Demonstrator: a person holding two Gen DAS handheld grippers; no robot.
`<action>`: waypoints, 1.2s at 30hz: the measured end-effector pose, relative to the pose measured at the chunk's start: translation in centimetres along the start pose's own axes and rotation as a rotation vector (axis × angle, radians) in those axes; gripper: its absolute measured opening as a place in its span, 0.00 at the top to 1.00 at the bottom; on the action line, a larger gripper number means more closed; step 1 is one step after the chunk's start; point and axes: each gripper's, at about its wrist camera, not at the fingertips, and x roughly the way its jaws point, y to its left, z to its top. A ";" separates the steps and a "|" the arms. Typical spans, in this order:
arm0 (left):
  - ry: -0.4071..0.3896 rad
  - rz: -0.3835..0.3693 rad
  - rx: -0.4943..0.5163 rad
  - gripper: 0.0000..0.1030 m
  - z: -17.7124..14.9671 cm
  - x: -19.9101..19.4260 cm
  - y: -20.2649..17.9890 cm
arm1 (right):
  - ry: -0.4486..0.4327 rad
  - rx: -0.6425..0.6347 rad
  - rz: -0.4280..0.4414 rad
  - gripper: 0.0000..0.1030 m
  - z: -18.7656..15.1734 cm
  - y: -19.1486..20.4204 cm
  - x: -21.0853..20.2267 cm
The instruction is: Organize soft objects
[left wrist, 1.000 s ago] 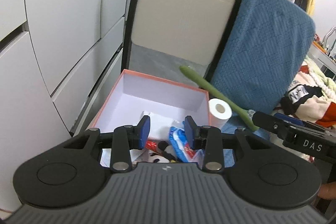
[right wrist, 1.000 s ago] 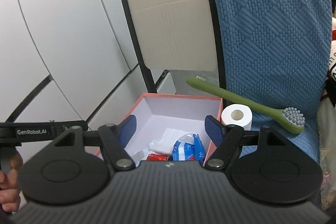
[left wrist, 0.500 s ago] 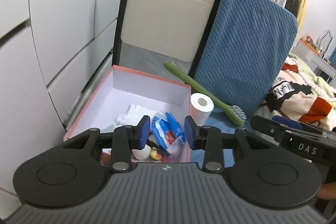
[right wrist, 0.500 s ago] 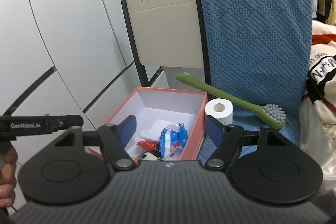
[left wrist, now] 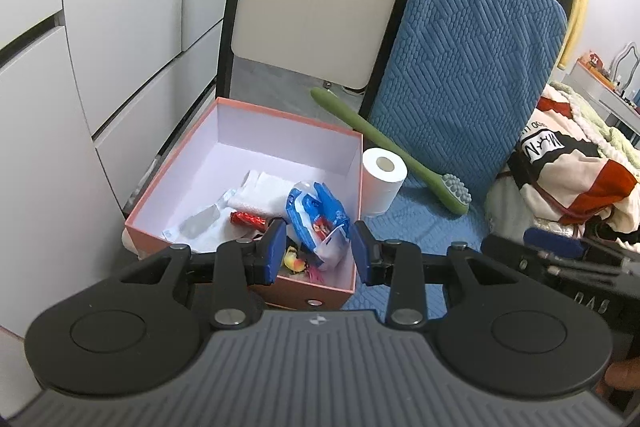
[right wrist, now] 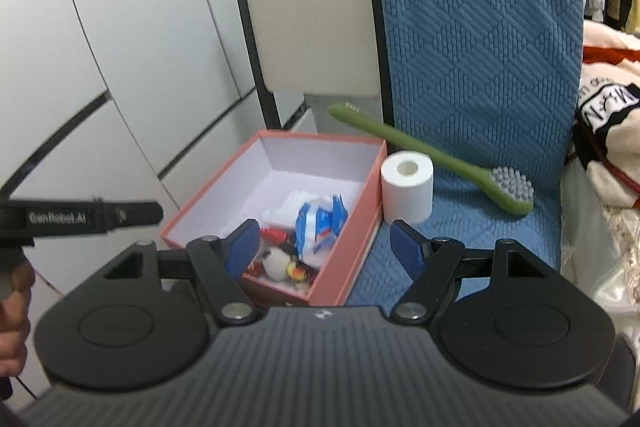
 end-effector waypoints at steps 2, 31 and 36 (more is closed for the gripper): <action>-0.001 0.006 -0.007 0.60 -0.3 0.0 -0.1 | 0.016 -0.005 -0.001 0.28 -0.4 -0.1 0.1; -0.019 0.032 -0.027 0.53 -1.4 -1.8 0.6 | -0.001 -0.017 0.029 0.28 -0.7 0.6 -0.5; -0.028 0.058 -0.053 0.17 -1.6 -2.2 1.2 | -0.004 -0.028 0.043 0.27 -0.7 0.7 -0.6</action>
